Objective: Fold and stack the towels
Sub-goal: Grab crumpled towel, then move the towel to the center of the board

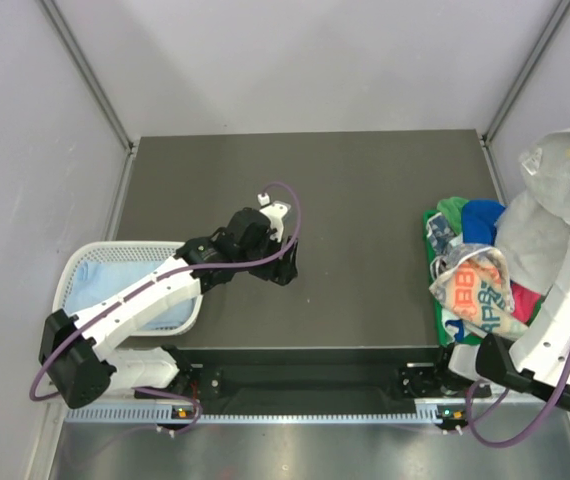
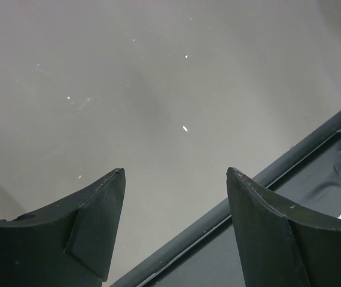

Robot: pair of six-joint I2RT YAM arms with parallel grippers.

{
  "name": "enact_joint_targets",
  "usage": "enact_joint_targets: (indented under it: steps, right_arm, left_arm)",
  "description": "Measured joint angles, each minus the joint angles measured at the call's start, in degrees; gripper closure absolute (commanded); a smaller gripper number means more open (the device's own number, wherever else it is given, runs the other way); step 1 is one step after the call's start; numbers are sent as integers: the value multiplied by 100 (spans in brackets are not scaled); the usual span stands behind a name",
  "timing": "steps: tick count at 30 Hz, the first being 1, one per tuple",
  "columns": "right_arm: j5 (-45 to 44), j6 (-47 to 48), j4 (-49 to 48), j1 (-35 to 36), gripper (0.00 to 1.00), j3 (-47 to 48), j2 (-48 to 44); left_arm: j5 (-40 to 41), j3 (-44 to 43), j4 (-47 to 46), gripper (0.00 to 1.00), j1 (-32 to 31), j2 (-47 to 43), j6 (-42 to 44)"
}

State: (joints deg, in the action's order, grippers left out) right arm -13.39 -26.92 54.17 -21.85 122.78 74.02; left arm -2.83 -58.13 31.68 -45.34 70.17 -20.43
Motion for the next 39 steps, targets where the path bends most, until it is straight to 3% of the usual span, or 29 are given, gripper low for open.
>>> enact_joint_targets:
  steps: [7,16,21,25,30,34,39]
  right_arm:
    - [-24,7,-28,588,100,2,125]
    - [9,479,-1460,2603,100,96,859]
    - [-164,813,-2149,3580,100,986,1674]
    - [-345,997,-2533,4181,100,876,1746]
    - [-516,1036,-3248,4922,100,-1379,929]
    - [-439,994,-3283,5696,100,-3014,286]
    - [-238,942,-3281,7289,100,-5084,-59]
  left_arm:
    - [138,0,-4,26,2,-57,-4]
    - [866,-501,33,23,50,-57,-229]
    - [1154,-1045,48,23,577,-138,-503]
    - [1281,-1150,116,22,1167,-409,-675]
    - [1340,-1294,243,22,1672,-647,-815]
    - [1300,-1342,313,23,1908,-588,-922]
    - [1255,-977,260,23,2076,-494,-1167]
